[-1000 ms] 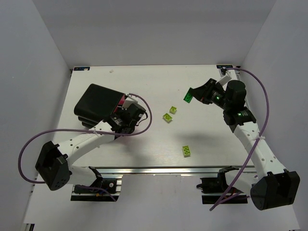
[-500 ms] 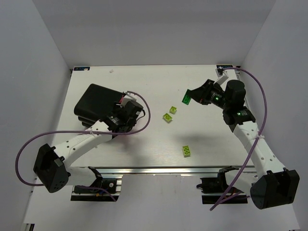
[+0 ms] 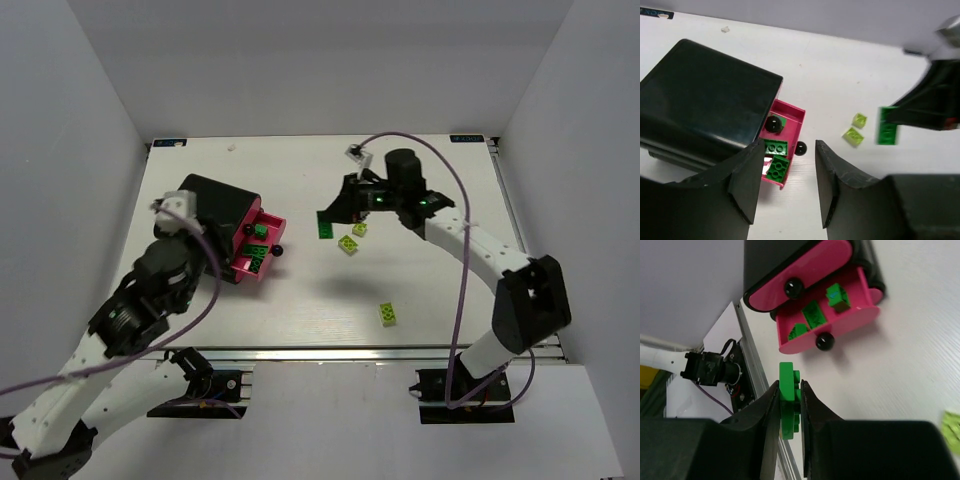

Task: Sort the legos into containers by color

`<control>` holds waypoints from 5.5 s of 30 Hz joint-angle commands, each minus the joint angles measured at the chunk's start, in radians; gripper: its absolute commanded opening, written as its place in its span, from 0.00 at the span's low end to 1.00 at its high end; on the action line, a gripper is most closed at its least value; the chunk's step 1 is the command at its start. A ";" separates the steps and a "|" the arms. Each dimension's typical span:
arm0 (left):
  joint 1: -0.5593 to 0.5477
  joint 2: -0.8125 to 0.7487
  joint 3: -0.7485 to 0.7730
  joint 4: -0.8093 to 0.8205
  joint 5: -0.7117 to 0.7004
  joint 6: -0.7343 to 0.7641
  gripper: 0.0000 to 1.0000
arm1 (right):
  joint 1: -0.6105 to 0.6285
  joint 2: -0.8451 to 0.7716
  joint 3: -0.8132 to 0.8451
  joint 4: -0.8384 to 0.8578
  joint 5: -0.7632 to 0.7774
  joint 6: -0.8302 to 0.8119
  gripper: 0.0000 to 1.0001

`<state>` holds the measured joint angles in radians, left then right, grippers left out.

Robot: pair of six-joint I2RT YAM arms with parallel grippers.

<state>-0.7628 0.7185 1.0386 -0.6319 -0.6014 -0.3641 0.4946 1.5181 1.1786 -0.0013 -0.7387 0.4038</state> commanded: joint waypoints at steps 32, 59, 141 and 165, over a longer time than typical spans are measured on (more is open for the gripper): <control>-0.015 -0.294 -0.072 -0.177 -0.037 -0.088 0.59 | 0.338 0.516 0.484 -0.055 0.481 0.452 0.00; -0.015 -0.131 -0.230 0.099 0.365 -0.036 0.09 | 0.263 0.283 0.379 -0.066 0.412 -0.038 0.00; 0.031 0.857 0.049 0.141 -0.210 0.126 0.95 | -0.433 -0.450 -0.378 0.267 -0.133 -0.102 0.00; 0.019 0.697 -0.087 0.264 0.138 0.320 0.17 | -0.441 -0.440 -0.390 0.291 -0.163 -0.086 0.00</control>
<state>-0.7418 1.3903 0.9722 -0.3370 -0.5140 -0.0372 0.0597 1.0756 0.8009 0.2386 -0.8856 0.3111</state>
